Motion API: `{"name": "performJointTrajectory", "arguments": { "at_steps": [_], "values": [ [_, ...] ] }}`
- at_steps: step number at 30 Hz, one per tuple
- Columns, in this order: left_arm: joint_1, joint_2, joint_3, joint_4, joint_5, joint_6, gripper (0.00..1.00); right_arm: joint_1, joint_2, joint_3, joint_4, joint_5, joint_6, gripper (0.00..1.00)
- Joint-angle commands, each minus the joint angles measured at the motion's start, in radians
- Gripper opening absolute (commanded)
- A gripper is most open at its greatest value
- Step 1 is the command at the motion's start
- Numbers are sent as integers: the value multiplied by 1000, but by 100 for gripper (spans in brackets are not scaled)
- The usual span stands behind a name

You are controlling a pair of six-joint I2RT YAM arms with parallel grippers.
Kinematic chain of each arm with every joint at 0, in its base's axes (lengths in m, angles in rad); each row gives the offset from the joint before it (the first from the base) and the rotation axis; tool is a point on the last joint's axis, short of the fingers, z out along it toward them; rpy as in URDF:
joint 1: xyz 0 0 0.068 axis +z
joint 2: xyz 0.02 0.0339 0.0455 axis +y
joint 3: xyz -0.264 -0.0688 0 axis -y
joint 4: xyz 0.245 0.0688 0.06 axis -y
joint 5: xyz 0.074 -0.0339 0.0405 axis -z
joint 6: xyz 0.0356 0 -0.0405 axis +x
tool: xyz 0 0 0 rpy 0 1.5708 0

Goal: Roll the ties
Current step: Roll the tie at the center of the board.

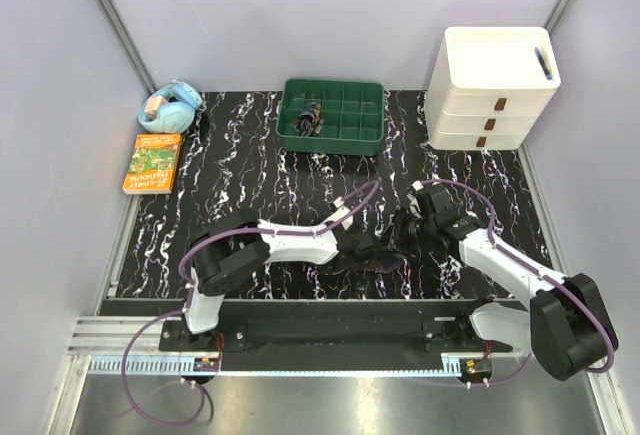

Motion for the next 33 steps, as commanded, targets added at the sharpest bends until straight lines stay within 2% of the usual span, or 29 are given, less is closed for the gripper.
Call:
{"name": "performJointTrajectory", "arguments": {
  "at_steps": [1,5,10,22,25,26,33],
  "values": [
    [3,-48,-28,120,148,-16,40,-8,-27,44,-12,14,-8,26],
    [7,-84,-34,133,168,-13,43,-8,-24,46,-15,12,-9,26],
    [9,-135,-44,151,187,-3,57,-11,-29,50,-16,12,-9,26],
    [9,-184,-48,150,200,0,63,-10,-21,66,-16,12,-8,26],
    [9,-201,-37,148,204,7,68,-10,-15,72,-18,12,-9,25],
    [9,-206,-34,146,205,13,74,-10,-13,76,-16,12,-9,25],
    [9,-235,-14,134,210,20,79,-10,-4,89,-16,12,-9,25]
  ]
}}
